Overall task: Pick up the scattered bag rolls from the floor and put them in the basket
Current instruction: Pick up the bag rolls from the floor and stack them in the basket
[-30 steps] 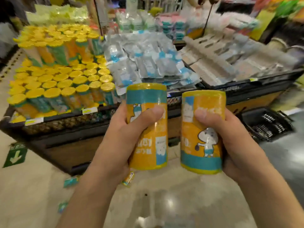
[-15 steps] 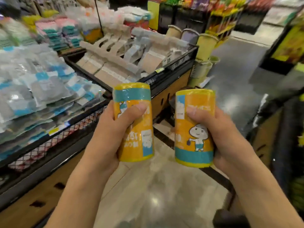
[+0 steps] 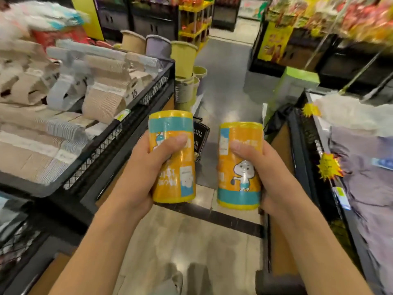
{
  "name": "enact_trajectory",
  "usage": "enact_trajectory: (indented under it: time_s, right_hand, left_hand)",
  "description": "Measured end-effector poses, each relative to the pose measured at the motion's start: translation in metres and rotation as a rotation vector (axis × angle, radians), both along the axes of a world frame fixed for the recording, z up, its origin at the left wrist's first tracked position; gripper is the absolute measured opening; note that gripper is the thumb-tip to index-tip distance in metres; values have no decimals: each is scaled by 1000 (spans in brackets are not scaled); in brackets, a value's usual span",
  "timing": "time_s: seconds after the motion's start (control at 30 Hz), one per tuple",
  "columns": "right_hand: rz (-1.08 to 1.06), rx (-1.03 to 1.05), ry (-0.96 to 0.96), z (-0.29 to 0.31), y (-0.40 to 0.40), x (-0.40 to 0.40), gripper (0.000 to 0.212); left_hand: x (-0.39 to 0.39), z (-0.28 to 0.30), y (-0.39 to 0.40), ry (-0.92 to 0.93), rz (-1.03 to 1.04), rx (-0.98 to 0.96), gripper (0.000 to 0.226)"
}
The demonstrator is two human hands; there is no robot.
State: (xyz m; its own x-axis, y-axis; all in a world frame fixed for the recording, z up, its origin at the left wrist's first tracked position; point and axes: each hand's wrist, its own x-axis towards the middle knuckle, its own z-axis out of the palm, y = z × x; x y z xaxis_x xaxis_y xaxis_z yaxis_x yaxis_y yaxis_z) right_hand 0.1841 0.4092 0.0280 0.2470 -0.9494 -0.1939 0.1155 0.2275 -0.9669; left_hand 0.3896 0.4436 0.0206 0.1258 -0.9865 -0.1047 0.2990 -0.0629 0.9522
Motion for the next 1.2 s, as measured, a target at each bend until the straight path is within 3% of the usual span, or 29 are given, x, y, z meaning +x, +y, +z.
enact_trajectory:
  time_s: [0.47,0.77,0.93,1.2]
  right_hand:
    - [-186,26,-10,-18,-196,-32,58]
    - [-126,62,-11,-34,-350,-83,64]
    - [-40,77,-51,-33,-426,-92,55]
    - [44,111,49,-46,-538,-71,72]
  left_hand:
    - [-24,-21,-232,-47,-165,80,58]
    - [-83,-31,-369,-71,-16,132,56]
    - [-95,-32,-434,-95,32,122,57]
    - [-82,-54,-519,-50,142,162,62]
